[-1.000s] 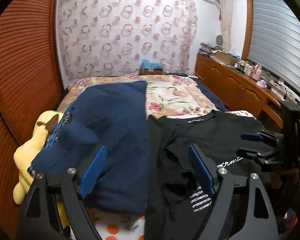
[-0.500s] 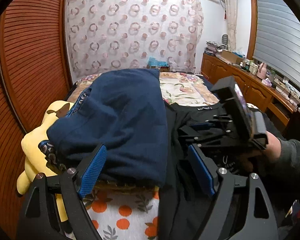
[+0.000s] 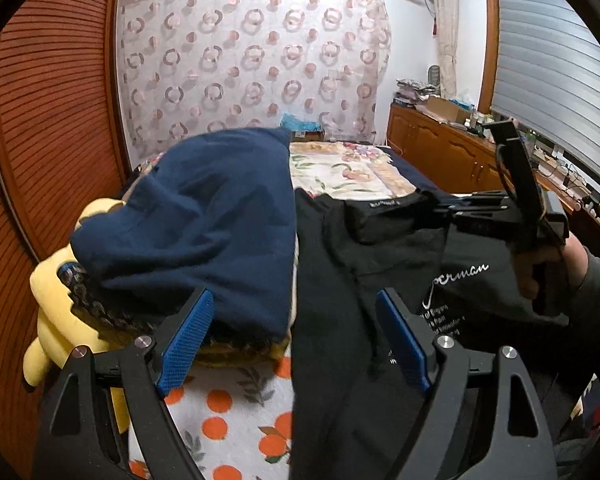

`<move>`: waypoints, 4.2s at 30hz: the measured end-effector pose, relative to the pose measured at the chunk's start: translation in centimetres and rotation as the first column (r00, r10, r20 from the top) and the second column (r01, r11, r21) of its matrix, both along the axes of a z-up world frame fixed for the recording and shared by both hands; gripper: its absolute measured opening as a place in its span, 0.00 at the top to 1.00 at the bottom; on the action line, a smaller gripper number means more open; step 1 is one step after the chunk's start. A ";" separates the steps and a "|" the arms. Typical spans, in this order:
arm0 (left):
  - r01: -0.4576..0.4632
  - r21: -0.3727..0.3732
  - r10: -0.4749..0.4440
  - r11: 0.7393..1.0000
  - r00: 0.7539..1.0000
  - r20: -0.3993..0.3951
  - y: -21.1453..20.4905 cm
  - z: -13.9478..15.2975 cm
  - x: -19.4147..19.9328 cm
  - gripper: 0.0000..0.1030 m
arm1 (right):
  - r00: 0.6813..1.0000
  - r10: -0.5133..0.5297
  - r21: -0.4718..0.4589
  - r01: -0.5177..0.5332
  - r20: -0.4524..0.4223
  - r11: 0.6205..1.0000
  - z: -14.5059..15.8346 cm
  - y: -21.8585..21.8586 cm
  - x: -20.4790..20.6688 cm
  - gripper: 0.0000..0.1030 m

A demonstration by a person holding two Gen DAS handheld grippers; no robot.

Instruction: Fold small clothes

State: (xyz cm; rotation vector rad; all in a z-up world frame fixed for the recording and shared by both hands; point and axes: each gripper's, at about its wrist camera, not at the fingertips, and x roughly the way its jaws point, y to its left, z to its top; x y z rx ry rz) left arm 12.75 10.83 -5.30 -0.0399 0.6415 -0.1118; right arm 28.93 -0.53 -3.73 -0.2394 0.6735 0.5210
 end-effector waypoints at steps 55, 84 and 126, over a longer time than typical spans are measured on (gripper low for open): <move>-0.013 -0.014 0.011 1.000 0.996 -0.093 -0.4 -3.5 -0.9 0.19 | 0.972 0.188 0.160 -0.165 -0.143 0.973 -1.3 2.7 -12.8 0.95; 0.069 0.066 -0.073 0.995 0.996 0.059 -5.8 3.2 0.3 0.19 | 0.984 -0.118 0.106 0.132 -0.130 0.985 -3.1 -5.5 -13.9 0.44; 0.007 0.126 -0.002 0.992 0.999 -0.039 -3.4 4.1 11.9 0.59 | 0.972 -0.201 0.057 0.209 -0.120 0.976 -5.5 -10.6 -12.8 0.44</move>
